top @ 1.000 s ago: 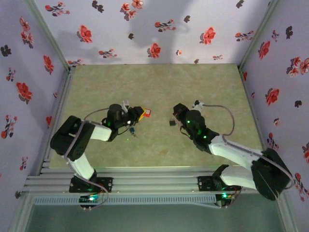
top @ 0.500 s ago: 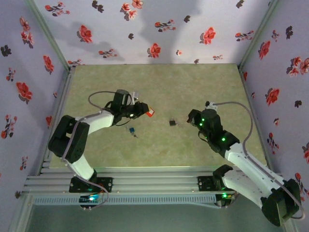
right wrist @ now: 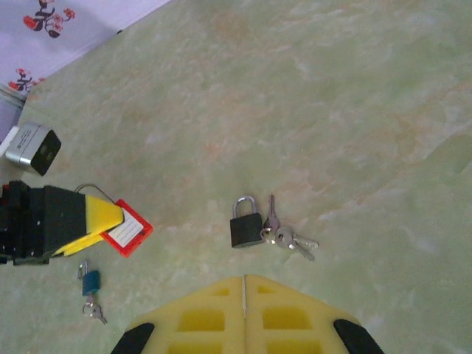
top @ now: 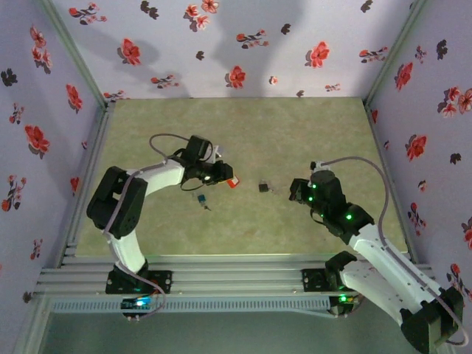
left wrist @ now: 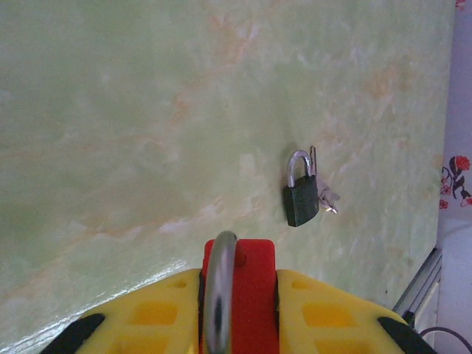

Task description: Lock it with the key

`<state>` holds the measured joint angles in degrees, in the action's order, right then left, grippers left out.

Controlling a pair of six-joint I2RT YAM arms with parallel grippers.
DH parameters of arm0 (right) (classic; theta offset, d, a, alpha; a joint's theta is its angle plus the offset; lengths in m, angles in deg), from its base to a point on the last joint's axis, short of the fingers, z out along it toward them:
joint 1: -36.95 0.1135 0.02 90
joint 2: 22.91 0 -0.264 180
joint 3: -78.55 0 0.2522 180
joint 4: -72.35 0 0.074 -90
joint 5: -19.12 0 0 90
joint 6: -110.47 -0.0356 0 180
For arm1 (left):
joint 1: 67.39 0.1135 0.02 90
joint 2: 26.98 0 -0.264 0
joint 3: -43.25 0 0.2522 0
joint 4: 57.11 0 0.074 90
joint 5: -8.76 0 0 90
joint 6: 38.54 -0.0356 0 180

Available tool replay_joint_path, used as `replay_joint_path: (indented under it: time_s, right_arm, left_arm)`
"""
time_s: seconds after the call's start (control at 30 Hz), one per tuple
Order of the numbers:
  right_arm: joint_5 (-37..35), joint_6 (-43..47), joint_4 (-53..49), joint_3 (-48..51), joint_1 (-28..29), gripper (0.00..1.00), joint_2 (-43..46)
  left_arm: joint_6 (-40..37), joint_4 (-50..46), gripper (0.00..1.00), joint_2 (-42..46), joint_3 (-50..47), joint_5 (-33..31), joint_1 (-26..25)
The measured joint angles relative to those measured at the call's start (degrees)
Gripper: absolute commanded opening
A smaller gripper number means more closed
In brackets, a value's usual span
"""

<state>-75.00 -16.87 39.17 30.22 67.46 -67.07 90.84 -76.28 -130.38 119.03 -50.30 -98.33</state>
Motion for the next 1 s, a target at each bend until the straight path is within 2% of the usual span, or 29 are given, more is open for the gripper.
replay_joint_path:
  time_s: [1.0]
  right_arm:
    - [5.99, 1.40, -0.07, 2.34, -0.13, 0.00, 1.55]
  left_arm:
    - [-3.96, -10.93, 0.00, -10.69, 13.42, -0.87, -1.29]
